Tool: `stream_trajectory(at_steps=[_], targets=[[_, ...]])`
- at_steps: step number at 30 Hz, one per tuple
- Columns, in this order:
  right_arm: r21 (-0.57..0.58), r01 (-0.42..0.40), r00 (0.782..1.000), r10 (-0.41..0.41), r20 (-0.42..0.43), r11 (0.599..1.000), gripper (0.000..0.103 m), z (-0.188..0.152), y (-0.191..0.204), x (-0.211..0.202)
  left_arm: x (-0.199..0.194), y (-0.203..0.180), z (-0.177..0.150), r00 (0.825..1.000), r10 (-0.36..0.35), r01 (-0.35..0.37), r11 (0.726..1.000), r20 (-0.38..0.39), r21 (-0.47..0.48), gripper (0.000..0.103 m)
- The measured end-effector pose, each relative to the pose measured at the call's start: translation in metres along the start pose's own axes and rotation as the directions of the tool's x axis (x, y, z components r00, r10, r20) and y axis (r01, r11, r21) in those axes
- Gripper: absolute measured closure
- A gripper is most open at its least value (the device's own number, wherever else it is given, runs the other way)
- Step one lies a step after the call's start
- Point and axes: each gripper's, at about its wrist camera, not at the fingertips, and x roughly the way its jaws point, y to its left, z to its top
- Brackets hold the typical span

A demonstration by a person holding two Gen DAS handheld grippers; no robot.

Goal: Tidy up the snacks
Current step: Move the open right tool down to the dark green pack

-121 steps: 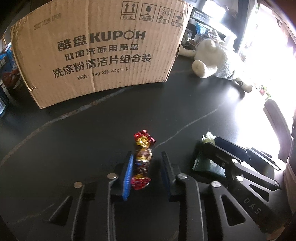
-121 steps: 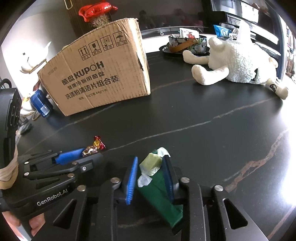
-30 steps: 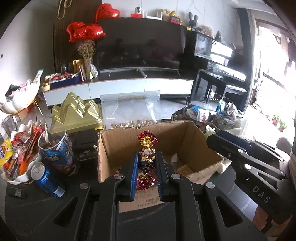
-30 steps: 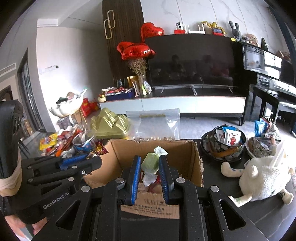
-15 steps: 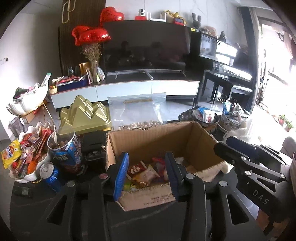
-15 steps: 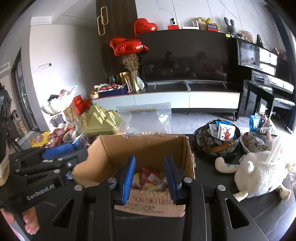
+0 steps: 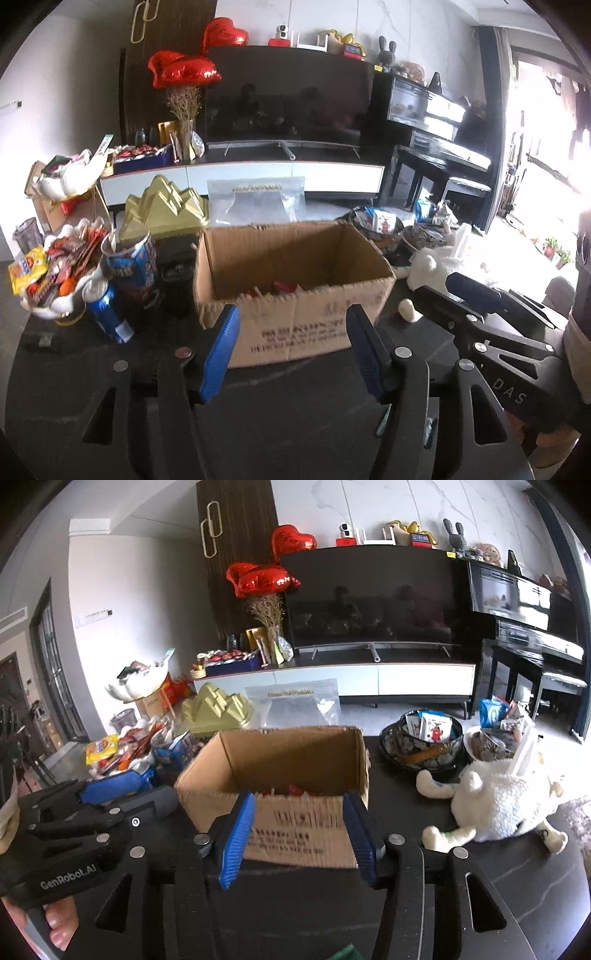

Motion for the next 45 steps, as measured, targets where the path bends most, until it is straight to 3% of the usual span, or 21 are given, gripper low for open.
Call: stream_trajectory(at_steps=[13,23,33,35,45], targets=[[-0.021,-0.007,0.999,0.006,-0.052,1.0,0.048,-0.046,-0.022,-0.032,-0.003,-0.033,-0.059,0.993,0.062,-0.065,0.998,-0.098,-0.021,0.038],[-0.045,-0.033,0.977,0.023,-0.214,0.998,0.048,-0.09,-0.042,-0.023,0.009,-0.054,-0.109,0.976,0.125,-0.125,0.992,-0.177,0.012,0.035],[-0.141,-0.044,0.922,-0.014,-0.387,0.989,0.045,-0.127,-0.045,0.005,0.026,-0.058,-0.144,0.955,0.139,-0.143,0.99,-0.263,0.004,0.035],[-0.156,-0.056,0.907,-0.015,-0.421,0.986,0.039,-0.133,-0.046,0.011,0.029,-0.062,-0.15,0.952,0.139,-0.142,0.99,-0.274,0.011,0.035],[-0.254,-0.121,0.836,-0.039,-0.548,0.96,0.038,-0.156,-0.042,0.037,0.049,-0.067,-0.165,0.934,0.133,-0.136,0.991,-0.33,0.015,0.035]])
